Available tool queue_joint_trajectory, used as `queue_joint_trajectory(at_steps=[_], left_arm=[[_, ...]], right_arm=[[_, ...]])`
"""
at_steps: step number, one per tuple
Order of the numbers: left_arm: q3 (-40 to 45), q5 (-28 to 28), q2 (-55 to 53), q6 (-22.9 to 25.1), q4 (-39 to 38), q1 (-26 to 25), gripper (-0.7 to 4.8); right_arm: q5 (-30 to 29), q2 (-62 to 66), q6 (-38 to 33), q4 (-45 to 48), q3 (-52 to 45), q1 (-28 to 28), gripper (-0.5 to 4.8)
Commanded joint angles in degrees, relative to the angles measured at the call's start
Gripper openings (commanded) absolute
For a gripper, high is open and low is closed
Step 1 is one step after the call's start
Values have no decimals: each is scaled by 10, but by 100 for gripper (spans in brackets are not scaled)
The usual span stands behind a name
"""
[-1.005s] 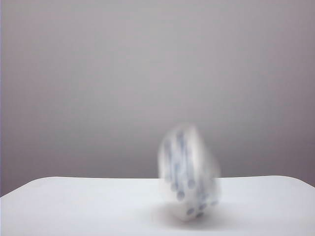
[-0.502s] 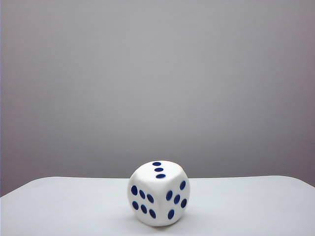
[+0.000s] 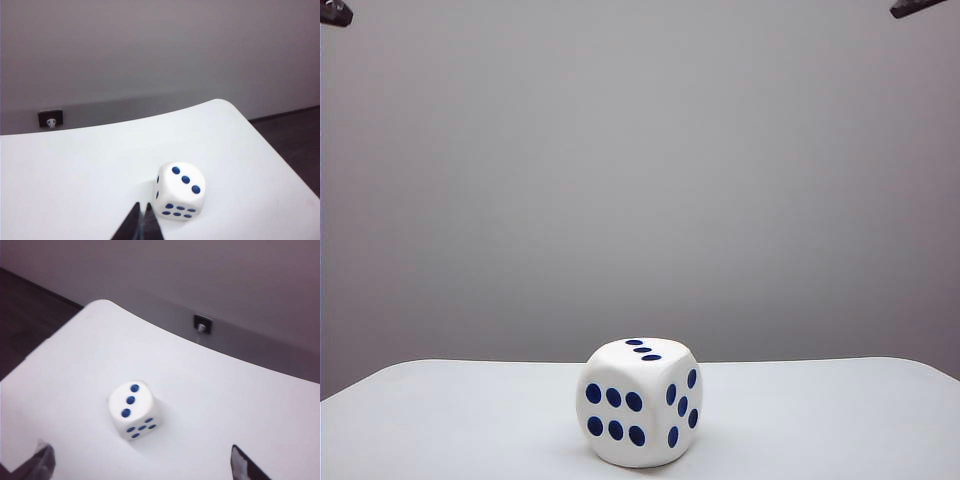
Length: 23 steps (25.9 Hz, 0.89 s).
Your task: Pick up the dice on the table and roll the dice.
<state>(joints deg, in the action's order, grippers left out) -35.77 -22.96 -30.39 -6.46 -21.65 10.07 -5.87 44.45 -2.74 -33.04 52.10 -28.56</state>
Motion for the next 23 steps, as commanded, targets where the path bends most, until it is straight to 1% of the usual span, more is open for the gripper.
queue_joint_trajectory(at_steps=[1, 4, 6, 9, 10, 13, 14, 16, 17, 18, 20, 21, 22, 23], left_arm=[[-1, -2, 0, 5, 8, 0, -4], [-1, 10, 0, 8, 11, 0, -4], [-1, 16, 1, 23, 12, 0, -4], [0, 28, 1, 30, 12, 0, -4], [3, 28, 1, 30, 15, 0, -3], [9, 28, 1, 30, 21, 0, -3], [12, 27, 1, 31, 26, 0, -3], [23, 25, 1, 31, 46, 0, -3], [30, 18, 1, 30, 61, 0, -3], [43, -6, 1, 30, 88, 0, -3], [56, -34, 1, 30, 118, 0, -3], [63, -46, 1, 30, 130, 0, -3], [71, -57, 1, 30, 141, 0, -3], [74, -55, 1, 30, 142, 0, -3]], right_arm=[[34, -3, -16, 2, 1, -1, 479], [48, -11, -18, 7, 1, -1, 479], [64, -24, -21, 14, -3, -1, 479], [93, -54, -40, 39, -28, -1, 479], [128, -82, -59, 61, -59, 0, 479], [170, -123, -68, 93, -107, 0, 479], [178, -134, -68, 104, -121, 0, 460], [191, -159, -68, 125, -148, 5, 398], [196, -168, -68, 134, -158, 11, 394], [196, -187, -69, 140, -171, 35, 394], [183, -196, -68, 135, -173, 64, 394], [164, -198, -68, 133, -173, 86, 391], [123, -202, -69, 132, -173, 129, 385], [104, -202, -68, 132, -173, 150, 385]])
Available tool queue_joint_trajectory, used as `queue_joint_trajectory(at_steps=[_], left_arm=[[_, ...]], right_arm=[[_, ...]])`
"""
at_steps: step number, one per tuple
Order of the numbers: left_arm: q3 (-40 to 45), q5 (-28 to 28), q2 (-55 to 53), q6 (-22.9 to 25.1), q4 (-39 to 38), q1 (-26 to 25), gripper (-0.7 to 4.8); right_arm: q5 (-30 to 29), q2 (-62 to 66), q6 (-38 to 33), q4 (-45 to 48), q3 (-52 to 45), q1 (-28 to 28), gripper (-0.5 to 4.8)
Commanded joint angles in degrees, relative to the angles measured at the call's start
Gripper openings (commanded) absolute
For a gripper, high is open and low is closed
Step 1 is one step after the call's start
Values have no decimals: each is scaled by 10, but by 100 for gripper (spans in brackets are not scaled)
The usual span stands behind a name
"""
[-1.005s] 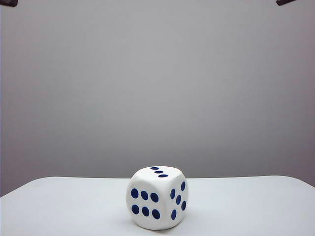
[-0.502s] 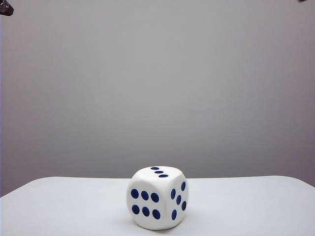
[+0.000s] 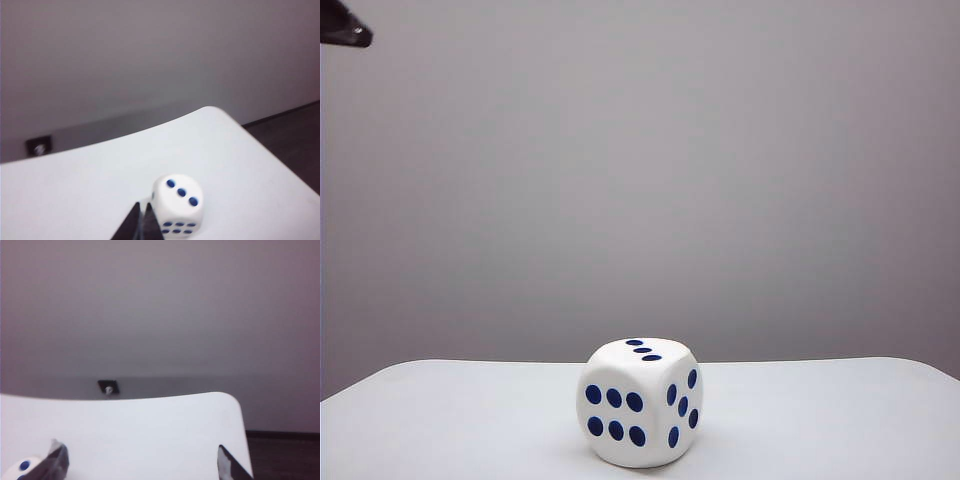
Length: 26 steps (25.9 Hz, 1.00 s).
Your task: Pick up the dice on the table and roll the dice.
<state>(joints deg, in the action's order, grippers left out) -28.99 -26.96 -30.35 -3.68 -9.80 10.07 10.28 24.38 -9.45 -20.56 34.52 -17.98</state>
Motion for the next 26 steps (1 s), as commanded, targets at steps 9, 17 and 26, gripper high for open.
queue_joint_trajectory(at_steps=[9, 17, 26], left_arm=[[103, 32, 32, -5, 124, 0, -2], [153, 162, 162, -24, 133, 0, -3], [204, 261, 235, -23, 85, 0, -3]], right_arm=[[-213, -48, -3, 16, -22, 149, 223], [-83, -243, -82, 69, -159, 148, -8], [-87, -244, -83, 122, -261, 148, -7]])
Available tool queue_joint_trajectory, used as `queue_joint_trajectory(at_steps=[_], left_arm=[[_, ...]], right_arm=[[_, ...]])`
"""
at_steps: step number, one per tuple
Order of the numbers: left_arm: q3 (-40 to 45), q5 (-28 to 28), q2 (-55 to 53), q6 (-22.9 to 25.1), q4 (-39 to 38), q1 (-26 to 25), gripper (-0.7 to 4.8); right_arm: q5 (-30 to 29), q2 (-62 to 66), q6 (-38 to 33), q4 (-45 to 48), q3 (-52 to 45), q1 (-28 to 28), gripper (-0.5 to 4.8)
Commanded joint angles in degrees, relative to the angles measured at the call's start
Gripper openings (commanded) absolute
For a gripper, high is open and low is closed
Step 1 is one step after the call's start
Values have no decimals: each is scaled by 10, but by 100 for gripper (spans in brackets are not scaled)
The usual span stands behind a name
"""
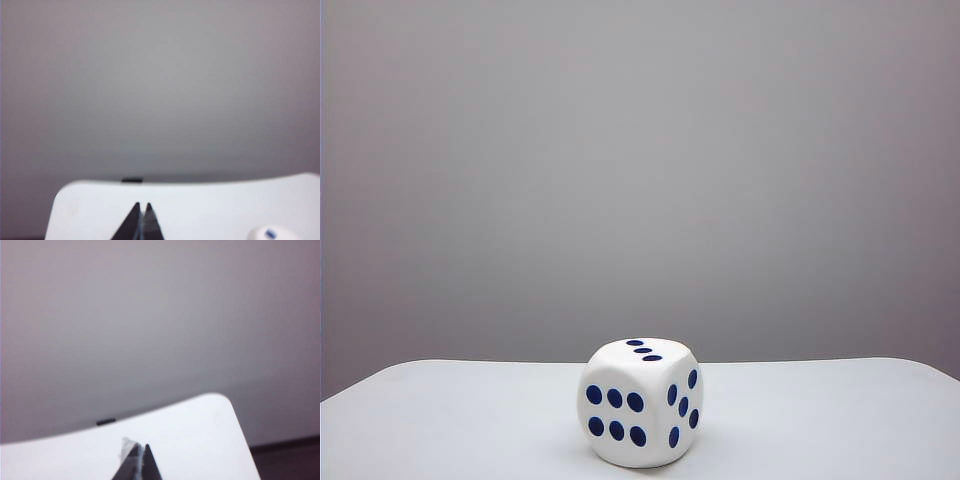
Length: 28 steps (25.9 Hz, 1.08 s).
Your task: Pick up the dice on the table and roll the dice.
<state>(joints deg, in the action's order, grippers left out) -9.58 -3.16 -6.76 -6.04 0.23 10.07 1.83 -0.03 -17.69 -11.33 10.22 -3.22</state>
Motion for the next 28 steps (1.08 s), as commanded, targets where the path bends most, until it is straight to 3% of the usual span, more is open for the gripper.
queue_joint_trajectory(at_steps=[1, 9, 13, 28], left_arm=[[21, 26, -1, 1, -15, 0, -3], [54, 44, -1, 42, -69, 0, -5], [94, 40, 2, 38, -13, -1, -4], [92, 44, 3, 37, -70, 0, -2]], right_arm=[[-7, 0, 0, 39, -36, 0, -7], [-19, 0, 12, 56, -102, 0, 2], [-19, 0, 44, 47, -102, 0, 23], [-19, 1, 40, 9, -102, 0, 22]])
